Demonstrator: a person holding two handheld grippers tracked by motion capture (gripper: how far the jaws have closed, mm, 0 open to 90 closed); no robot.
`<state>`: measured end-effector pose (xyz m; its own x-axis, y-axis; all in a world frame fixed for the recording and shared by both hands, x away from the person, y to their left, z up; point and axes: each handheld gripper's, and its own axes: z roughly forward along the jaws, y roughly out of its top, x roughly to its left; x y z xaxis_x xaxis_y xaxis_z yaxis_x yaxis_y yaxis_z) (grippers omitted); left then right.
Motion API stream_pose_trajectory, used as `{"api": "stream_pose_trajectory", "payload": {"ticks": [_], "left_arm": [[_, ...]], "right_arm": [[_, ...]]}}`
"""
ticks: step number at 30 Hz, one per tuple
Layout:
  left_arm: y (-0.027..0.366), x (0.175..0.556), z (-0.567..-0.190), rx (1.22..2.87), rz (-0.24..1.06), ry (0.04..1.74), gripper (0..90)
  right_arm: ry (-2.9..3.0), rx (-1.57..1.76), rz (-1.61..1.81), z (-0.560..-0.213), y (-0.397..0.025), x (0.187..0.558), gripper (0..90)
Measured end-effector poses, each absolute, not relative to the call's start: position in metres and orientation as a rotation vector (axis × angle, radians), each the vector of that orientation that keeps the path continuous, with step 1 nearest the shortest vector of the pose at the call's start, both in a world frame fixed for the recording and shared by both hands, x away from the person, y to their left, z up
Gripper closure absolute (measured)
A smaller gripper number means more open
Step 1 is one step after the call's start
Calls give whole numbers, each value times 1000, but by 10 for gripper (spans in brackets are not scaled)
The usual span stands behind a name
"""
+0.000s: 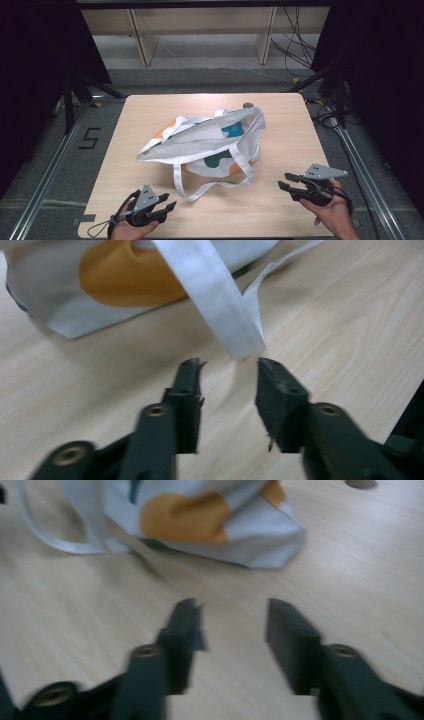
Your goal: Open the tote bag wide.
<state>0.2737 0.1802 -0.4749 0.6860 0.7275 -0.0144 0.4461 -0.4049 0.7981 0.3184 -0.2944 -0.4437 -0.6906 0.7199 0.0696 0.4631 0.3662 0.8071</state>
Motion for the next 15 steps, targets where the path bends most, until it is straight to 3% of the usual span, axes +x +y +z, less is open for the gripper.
{"api": "stream_pose_trajectory", "payload": {"ticks": [1,2,4,7,15], "left_arm": [[180,274,-475,2064,430,900,732],[181,277,-471,2075,428,887,732],[180,283,-461,2052,427,866,835],[179,290,-450,2051,429,841,884],[183,323,-406,2089,426,813,890]], "right_arm": [[2336,1046,1234,-444,-294,318,635],[2338,1038,1242,-438,-291,321,691],[2379,953,1292,-415,-280,329,823],[2423,878,1309,-389,-268,337,879],[2434,645,1303,-327,-231,358,900]]}}
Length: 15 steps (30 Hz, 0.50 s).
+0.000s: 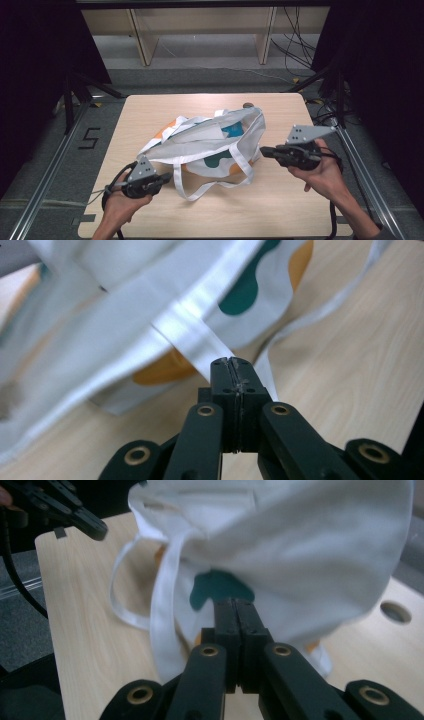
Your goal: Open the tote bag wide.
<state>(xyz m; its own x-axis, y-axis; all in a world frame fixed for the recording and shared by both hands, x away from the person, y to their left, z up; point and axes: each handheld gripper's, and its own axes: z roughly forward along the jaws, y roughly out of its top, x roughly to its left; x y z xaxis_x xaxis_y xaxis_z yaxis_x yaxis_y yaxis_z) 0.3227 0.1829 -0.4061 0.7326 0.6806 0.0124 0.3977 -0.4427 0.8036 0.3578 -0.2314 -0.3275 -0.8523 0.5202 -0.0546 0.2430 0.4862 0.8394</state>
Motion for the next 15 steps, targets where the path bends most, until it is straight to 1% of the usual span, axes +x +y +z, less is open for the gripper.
{"api": "stream_pose_trajectory", "payload": {"ticks": [4,5,7,8,9,10,11,14,15], "left_arm": [[180,344,-388,2088,445,818,890],[176,355,-382,2095,465,789,889],[172,361,-379,2093,449,812,888],[166,371,-375,2105,448,801,887],[166,371,-375,2105,448,801,885],[160,382,-372,2102,444,813,883],[160,382,-372,2102,444,813,883],[150,397,-369,2100,439,806,884],[147,402,-368,2104,441,803,884]], "right_arm": [[2431,587,1268,-302,-212,370,900],[2451,562,1243,-290,-201,379,900],[2457,557,1233,-287,-197,382,900],[2467,534,1200,-280,-186,391,900],[2474,550,1177,-278,-181,395,900],[2471,532,1164,-277,-175,401,900],[2471,532,1164,-277,-175,401,900],[2496,553,1084,-279,-160,419,900],[2496,553,1084,-279,-160,419,900]]}}
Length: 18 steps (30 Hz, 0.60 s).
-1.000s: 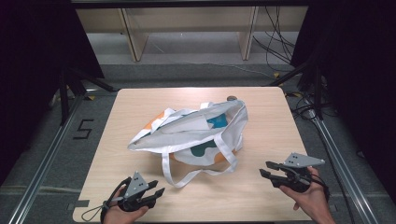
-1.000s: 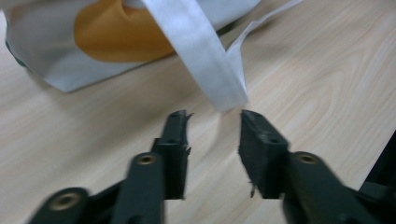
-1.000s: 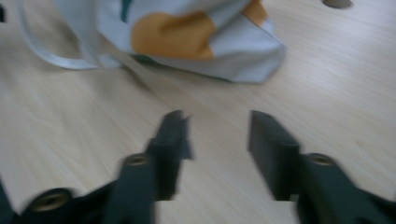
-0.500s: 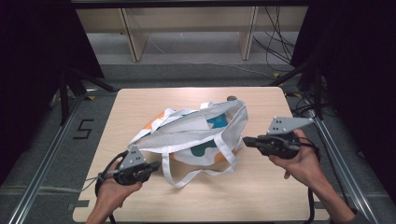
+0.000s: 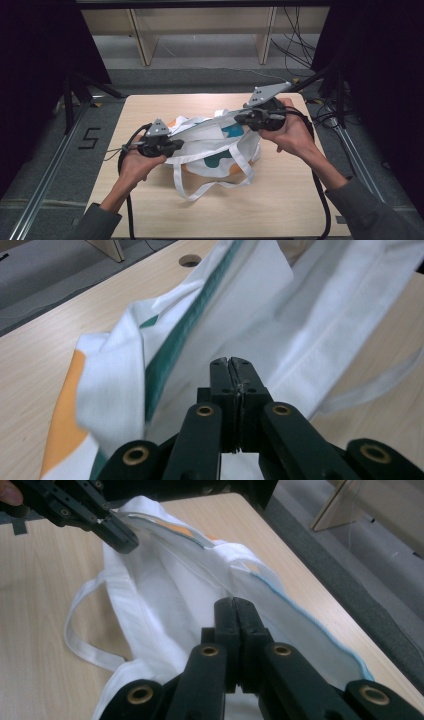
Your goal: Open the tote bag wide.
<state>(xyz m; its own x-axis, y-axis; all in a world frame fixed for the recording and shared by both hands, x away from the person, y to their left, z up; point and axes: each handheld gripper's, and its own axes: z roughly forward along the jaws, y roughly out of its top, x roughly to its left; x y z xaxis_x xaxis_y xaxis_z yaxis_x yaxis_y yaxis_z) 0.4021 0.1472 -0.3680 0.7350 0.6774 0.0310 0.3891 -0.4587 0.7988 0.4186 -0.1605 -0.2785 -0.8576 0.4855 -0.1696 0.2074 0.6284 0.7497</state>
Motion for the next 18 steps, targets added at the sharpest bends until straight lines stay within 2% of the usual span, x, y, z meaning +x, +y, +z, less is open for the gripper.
{"api": "stream_pose_trajectory", "payload": {"ticks": [3,9,14,15,18], "left_arm": [[136,425,-370,2152,446,810,890],[129,459,-376,2182,460,895,894],[116,498,-403,2211,431,1012,895],[119,508,-411,2261,442,1033,895],[126,526,-433,2178,358,1179,895]], "right_arm": [[2530,559,934,-297,-151,437,900],[2598,630,804,-330,-159,460,900],[2730,784,544,-407,-172,478,900],[2739,794,548,-419,-176,480,900],[2732,825,589,-432,-181,478,900]]}}
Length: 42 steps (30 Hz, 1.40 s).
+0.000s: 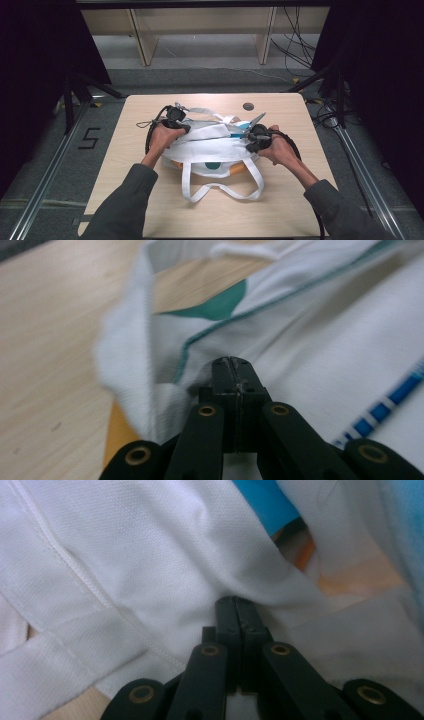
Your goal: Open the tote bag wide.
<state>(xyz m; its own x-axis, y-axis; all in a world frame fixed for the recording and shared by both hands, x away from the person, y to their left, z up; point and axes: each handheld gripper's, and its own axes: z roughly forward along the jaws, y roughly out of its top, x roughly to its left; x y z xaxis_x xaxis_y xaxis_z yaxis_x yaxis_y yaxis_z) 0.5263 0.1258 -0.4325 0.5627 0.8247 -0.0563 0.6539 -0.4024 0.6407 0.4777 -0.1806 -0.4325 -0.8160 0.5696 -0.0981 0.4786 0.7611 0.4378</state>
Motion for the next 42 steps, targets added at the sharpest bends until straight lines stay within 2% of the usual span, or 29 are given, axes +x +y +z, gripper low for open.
{"api": "stream_pose_trajectory", "payload": {"ticks": [4,7,10,13,16,21,24,28,30,33,37,42], "left_arm": [[123,517,-421,2227,413,1110,895],[122,506,-408,2200,425,1066,888],[111,491,-397,2185,406,984,883],[95,479,-391,2246,351,871,878],[75,477,-395,2293,332,828,877],[54,500,-409,2320,279,872,887],[44,516,-418,2337,332,906,893],[42,534,-421,2324,389,982,895],[44,546,-422,2326,450,1031,896],[45,558,-427,2290,458,1094,896],[37,554,-422,2320,532,1070,895],[51,533,-412,2328,465,967,888]], "right_arm": [[2729,779,557,-420,-176,475,900],[2697,783,624,-406,-174,472,900],[2626,765,768,-394,-172,473,900],[2604,737,864,-384,-164,475,900],[2630,738,843,-389,-150,483,900],[2643,724,829,-405,-139,492,900],[2677,738,840,-410,-141,487,900],[2831,691,806,-420,-135,462,900],[2916,605,741,-433,-134,446,900],[2959,581,695,-458,-134,422,900],[2968,570,722,-449,-133,426,900],[2785,600,945,-403,-135,436,900]]}}
